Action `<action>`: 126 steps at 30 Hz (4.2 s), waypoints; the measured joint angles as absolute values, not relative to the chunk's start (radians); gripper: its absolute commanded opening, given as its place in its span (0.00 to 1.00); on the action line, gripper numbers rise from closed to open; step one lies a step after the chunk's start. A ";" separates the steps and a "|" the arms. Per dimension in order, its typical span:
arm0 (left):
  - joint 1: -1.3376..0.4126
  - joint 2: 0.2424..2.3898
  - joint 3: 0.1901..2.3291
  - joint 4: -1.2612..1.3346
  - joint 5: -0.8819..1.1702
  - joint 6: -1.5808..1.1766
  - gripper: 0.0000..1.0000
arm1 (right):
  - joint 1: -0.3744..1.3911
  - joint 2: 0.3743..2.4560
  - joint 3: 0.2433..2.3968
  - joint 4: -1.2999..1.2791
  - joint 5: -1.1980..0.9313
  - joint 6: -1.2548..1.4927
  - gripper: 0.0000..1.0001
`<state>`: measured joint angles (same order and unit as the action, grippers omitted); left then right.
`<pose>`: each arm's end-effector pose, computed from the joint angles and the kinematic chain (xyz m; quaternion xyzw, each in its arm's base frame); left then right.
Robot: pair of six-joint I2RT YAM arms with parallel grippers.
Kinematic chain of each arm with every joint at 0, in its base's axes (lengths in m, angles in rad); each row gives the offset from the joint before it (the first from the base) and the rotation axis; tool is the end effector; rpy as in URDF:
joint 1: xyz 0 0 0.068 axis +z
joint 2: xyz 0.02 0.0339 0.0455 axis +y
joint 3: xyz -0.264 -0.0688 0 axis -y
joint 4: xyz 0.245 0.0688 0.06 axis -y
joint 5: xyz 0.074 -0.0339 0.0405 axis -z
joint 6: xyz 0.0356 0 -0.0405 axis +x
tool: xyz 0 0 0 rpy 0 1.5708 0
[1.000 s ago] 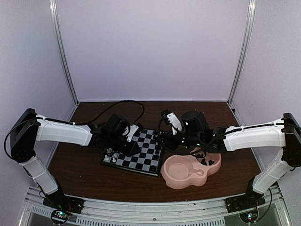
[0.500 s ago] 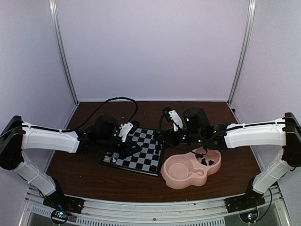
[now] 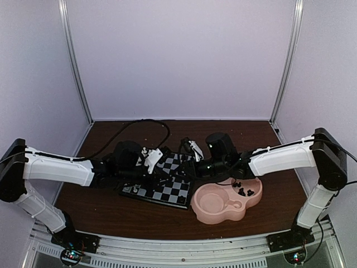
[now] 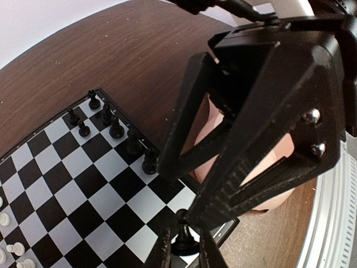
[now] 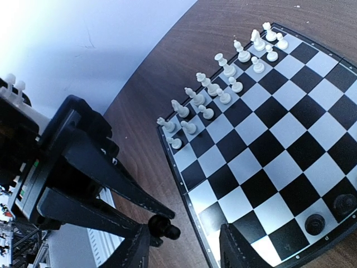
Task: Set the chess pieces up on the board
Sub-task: Pass from the left arm to the right, then place the pawn on the chessboard, then pick up the rook from the chessboard.
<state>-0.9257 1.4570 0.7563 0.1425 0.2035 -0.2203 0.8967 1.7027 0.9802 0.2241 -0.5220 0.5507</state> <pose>0.1796 -0.2507 0.2060 0.3468 0.7995 -0.3362 0.3572 0.2173 0.3004 0.2081 -0.2728 0.7955 0.4931 0.2230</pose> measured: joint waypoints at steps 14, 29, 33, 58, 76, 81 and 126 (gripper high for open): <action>-0.933 1.455 0.750 0.132 0.171 -0.192 0.14 | 0.888 1.806 0.998 0.373 -0.654 0.707 0.30; -0.933 1.425 0.731 0.157 0.130 -0.180 0.14 | 0.864 1.857 0.998 0.521 -0.756 0.866 0.20; -0.933 1.417 0.723 0.160 0.118 -0.179 0.14 | 0.859 1.873 0.998 0.550 -0.769 0.895 0.12; -0.893 1.315 0.645 0.220 0.036 -0.276 0.55 | 0.847 1.779 1.004 0.260 -0.566 0.639 0.00; -0.863 1.169 0.572 0.209 -0.298 -0.400 0.51 | 1.050 1.966 1.339 -0.195 -0.041 0.306 0.00; -0.863 1.169 0.569 0.209 -0.310 -0.405 0.52 | 1.062 2.033 1.372 -0.249 0.011 0.277 0.05; -0.983 1.691 1.019 -0.213 -0.089 -0.313 0.34 | 1.014 1.448 0.910 -0.009 0.427 0.302 0.27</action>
